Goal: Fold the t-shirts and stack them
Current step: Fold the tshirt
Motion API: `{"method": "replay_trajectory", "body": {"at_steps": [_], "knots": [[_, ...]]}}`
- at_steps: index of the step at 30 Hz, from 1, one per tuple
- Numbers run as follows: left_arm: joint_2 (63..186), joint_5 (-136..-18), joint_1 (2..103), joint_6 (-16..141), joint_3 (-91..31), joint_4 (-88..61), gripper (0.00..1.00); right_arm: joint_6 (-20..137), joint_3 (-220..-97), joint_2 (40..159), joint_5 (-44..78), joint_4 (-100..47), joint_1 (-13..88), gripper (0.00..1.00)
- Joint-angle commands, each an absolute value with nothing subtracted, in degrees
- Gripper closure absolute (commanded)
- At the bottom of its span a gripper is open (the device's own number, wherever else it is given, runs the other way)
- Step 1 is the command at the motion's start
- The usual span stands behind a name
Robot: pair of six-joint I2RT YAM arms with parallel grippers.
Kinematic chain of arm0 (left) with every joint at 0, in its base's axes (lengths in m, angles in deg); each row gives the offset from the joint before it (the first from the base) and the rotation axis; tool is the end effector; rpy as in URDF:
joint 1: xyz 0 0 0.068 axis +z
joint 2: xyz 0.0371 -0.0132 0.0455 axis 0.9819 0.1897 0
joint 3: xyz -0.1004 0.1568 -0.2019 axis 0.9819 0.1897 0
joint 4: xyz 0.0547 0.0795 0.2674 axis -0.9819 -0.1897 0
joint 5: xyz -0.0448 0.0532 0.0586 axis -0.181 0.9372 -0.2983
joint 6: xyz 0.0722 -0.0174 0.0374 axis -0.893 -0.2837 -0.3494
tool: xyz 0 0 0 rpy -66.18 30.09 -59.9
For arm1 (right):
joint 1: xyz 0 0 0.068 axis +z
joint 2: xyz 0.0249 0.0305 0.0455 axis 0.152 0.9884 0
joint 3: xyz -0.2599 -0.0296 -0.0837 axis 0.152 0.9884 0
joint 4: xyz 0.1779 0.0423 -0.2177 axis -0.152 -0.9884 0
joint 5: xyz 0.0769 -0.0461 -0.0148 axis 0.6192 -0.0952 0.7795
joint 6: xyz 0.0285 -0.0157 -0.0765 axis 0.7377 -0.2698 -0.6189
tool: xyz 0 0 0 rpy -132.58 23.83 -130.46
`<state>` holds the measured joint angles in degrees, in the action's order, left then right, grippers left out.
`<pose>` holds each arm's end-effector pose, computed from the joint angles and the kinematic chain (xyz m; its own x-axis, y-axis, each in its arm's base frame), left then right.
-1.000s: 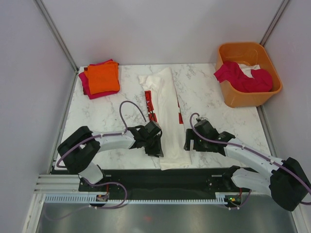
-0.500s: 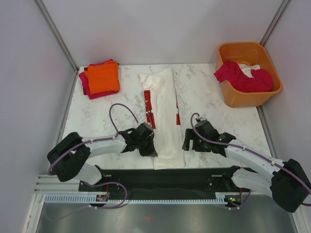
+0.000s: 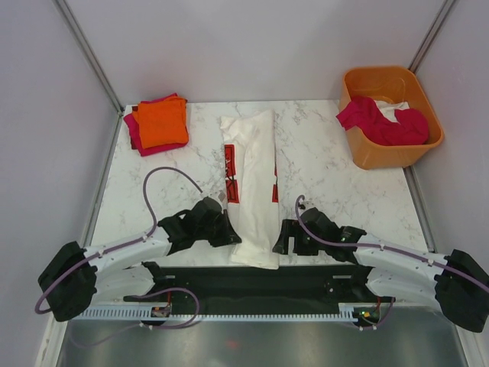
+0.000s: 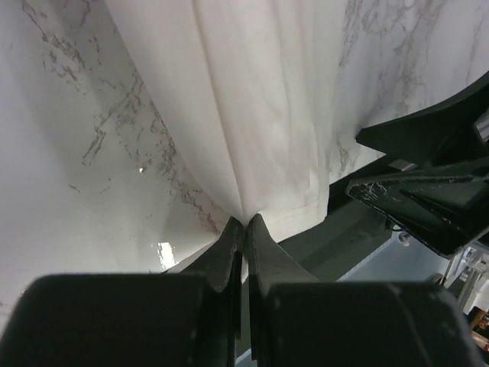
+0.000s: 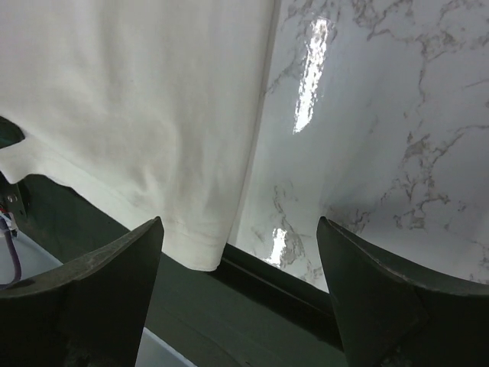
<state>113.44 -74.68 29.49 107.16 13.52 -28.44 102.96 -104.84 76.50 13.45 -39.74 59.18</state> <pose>0.1599 -0.1997 0.1371 -0.9359 -0.1762 -0.3051 0.0454 0.7985 -0.6002 0.1392 0.1779 0.1157 -0.9303 0.0902 -0.3555 -0.1239 0.8351 0.5360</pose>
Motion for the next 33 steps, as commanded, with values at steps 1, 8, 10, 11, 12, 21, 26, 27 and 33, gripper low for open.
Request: {"method": "replay_trajectory", "body": {"at_steps": [1, 8, 10, 11, 12, 21, 26, 27, 33], "knots": [[109.3, -73.8, 29.1, 107.6, 15.9, -28.3, 0.98, 106.4, -102.3, 73.2, 11.6, -38.6, 59.5, 0.09], [108.0, -70.9, 28.6, 110.9, 20.1, -43.2, 0.0, 108.0, -99.6, 71.5, 18.2, -36.4, 60.0, 0.11], [106.6, -71.7, 28.6, 112.4, 21.0, -43.3, 0.0, 108.9, -98.9, 71.1, 19.3, -36.0, 60.5, 0.11], [105.8, -71.9, 28.4, 113.0, 21.5, -43.4, 0.02, 109.5, -98.5, 70.3, 19.8, -35.4, 60.7, 0.13], [104.8, -71.9, 28.0, 114.1, 21.8, -43.4, 0.03, 111.3, -98.1, 69.9, 20.1, -33.6, 60.9, 0.13], [101.3, -71.9, 22.4, 120.9, 24.3, -43.3, 0.19, 117.3, -94.5, 70.3, 19.9, -27.2, 65.1, 0.2], [101.7, -69.3, 20.7, 122.8, 23.8, -42.8, 0.14, 118.7, -93.8, 72.0, 18.2, -24.5, 67.0, 0.31], [101.6, -69.0, 20.7, 123.2, 24.0, -42.3, 0.14, 118.9, -93.4, 72.5, 18.1, -24.1, 67.1, 0.31], [102.9, -68.8, 20.4, 124.2, 25.3, -38.0, 0.16, 119.1, -93.0, 74.7, 16.5, -21.7, 67.2, 0.33]]}}
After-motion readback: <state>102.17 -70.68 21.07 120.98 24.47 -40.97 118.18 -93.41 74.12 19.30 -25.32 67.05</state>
